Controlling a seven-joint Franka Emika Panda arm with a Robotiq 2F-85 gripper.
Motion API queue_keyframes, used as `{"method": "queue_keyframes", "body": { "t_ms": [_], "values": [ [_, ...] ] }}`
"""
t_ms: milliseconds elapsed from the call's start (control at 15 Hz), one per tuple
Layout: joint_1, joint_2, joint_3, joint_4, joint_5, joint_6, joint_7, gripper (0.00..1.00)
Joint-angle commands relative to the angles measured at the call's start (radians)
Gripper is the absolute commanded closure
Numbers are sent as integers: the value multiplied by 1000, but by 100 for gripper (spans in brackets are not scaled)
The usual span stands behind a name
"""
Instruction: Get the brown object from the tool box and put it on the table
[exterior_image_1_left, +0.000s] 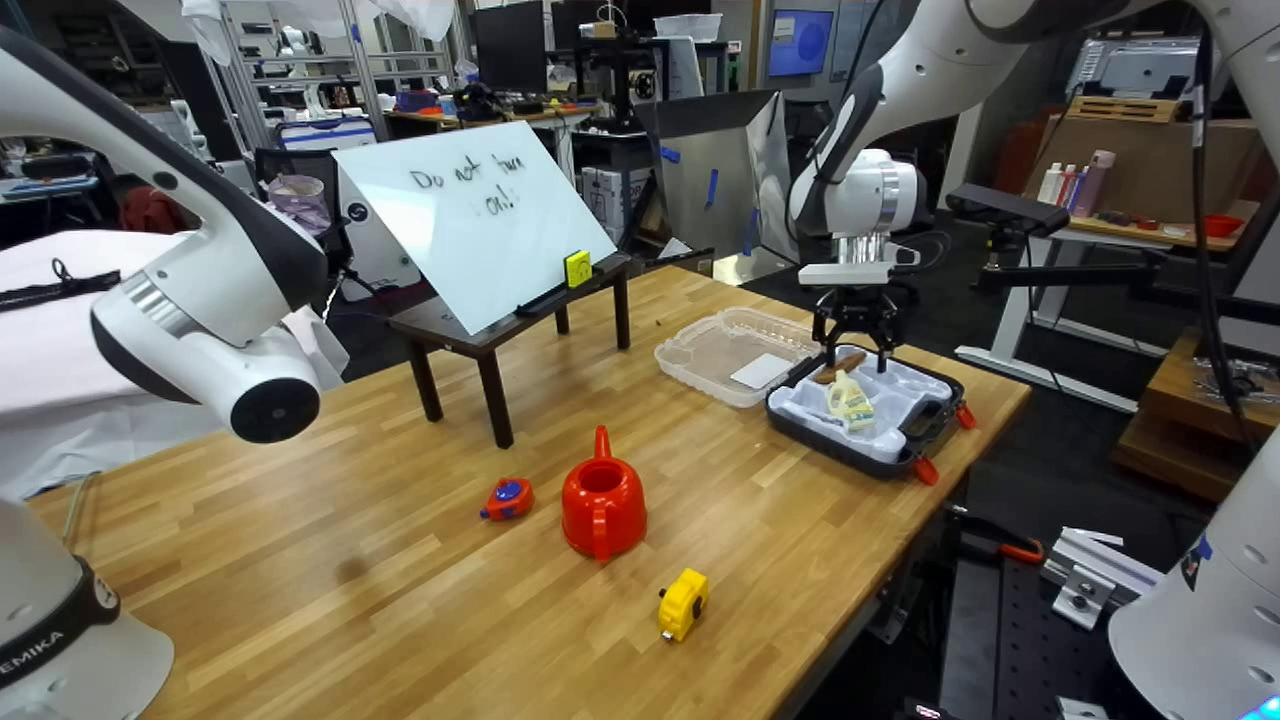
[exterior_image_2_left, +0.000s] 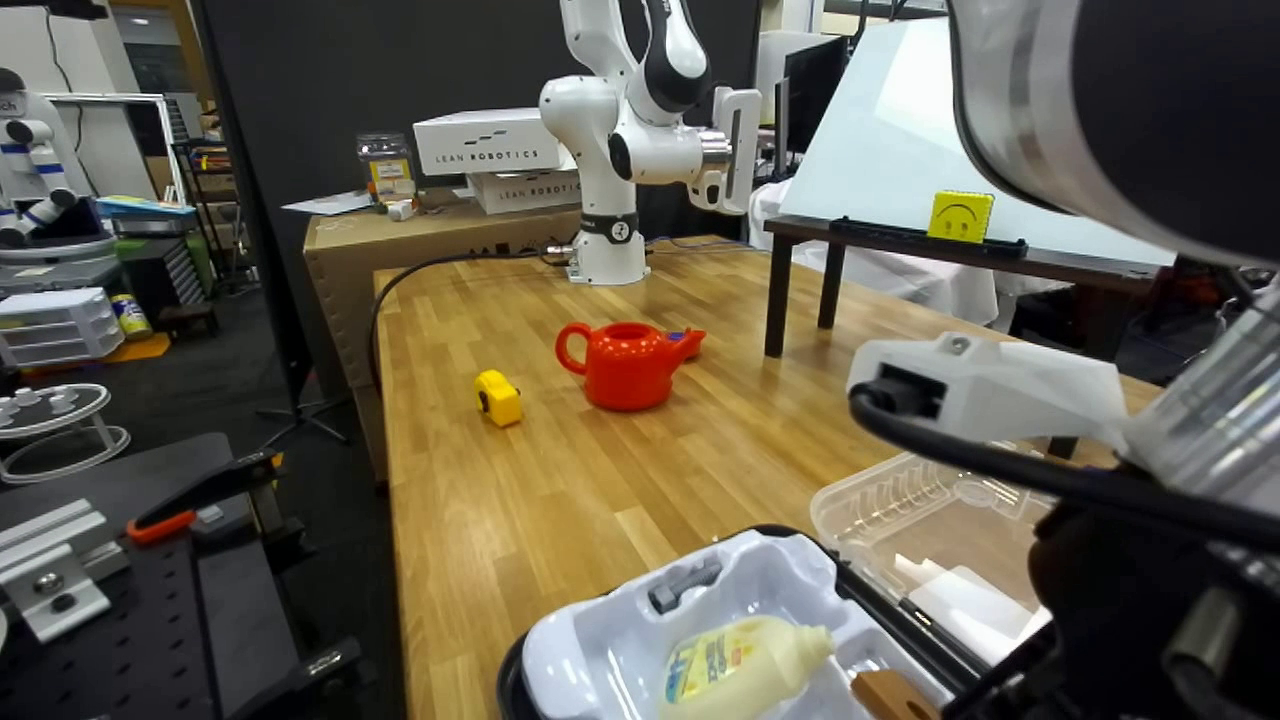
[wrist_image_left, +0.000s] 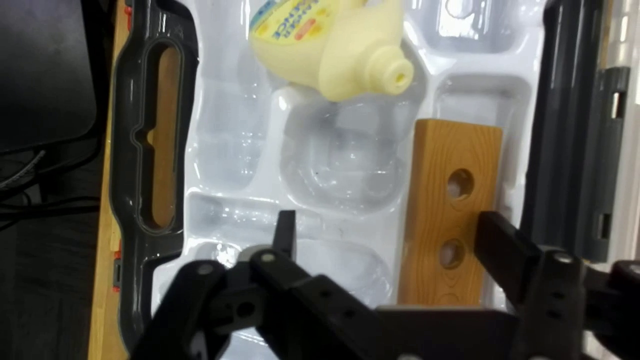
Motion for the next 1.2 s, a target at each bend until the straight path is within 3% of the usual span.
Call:
{"method": "queue_keyframes", "body": {
  "t_ms": [0, 533, 1133],
  "values": [
    [-3, 4, 7, 9, -16, -7, 10, 40],
    [-2, 5, 8, 14, -17, -13, 10, 94],
    [-11, -14, 13, 24, -7, -18, -7, 94]
  ]
}}
